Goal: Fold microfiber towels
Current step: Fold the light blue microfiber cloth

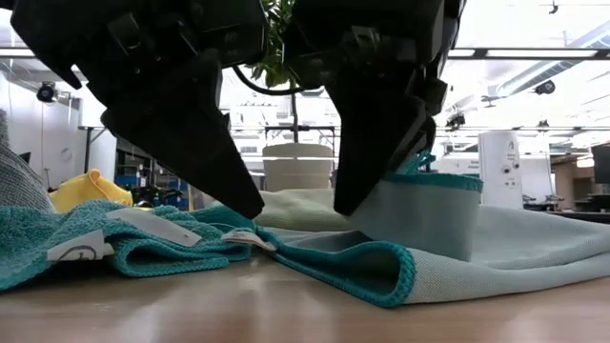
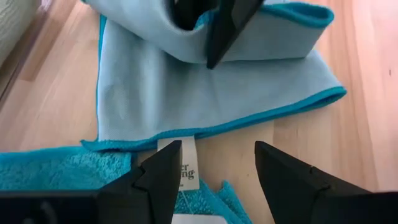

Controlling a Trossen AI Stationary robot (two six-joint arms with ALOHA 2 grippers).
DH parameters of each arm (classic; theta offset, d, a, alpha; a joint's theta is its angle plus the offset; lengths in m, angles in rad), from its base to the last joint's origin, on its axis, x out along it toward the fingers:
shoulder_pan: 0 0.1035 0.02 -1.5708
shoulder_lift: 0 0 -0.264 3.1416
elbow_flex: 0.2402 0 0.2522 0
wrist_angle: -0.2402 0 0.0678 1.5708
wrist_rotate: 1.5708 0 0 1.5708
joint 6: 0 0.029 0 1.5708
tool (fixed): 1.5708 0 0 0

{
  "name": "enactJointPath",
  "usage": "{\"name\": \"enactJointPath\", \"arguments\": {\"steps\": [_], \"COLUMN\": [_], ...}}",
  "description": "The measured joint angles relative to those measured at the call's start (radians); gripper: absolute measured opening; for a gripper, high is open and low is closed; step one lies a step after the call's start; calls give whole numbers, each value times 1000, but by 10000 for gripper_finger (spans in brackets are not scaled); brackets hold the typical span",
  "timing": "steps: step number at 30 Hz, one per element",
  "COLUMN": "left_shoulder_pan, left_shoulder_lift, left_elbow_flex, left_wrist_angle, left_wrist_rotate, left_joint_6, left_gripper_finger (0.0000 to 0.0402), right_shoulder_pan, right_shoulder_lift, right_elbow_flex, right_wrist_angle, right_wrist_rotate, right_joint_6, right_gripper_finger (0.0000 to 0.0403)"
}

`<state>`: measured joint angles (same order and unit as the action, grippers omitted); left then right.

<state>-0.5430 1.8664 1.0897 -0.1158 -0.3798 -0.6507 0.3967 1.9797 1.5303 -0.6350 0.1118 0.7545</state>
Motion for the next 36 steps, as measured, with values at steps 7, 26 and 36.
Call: {"name": "enactJointPath", "arguments": {"steps": [7,26,36], "left_shoulder_pan": [0,-21,-52], "left_shoulder_lift": [0,-6,12], "left_elbow_flex": [1,54,125], "left_wrist_angle": [3,2,25], "left_wrist_rotate": [0,67,-16], "left_joint_6": [1,-51,-135], "left_gripper_finger": [187,187,187], "right_shoulder_pan": [-8,-17,9], "right_shoulder_lift": [-9,-11,-135], "right_elbow_flex": [0,41,7], "right_wrist_angle": [28,-12,-93], "right_wrist_rotate": [-8,-66,-13], "right_joint_6": [-55,-208,-410], "right_gripper_finger": [134,254,259]}}
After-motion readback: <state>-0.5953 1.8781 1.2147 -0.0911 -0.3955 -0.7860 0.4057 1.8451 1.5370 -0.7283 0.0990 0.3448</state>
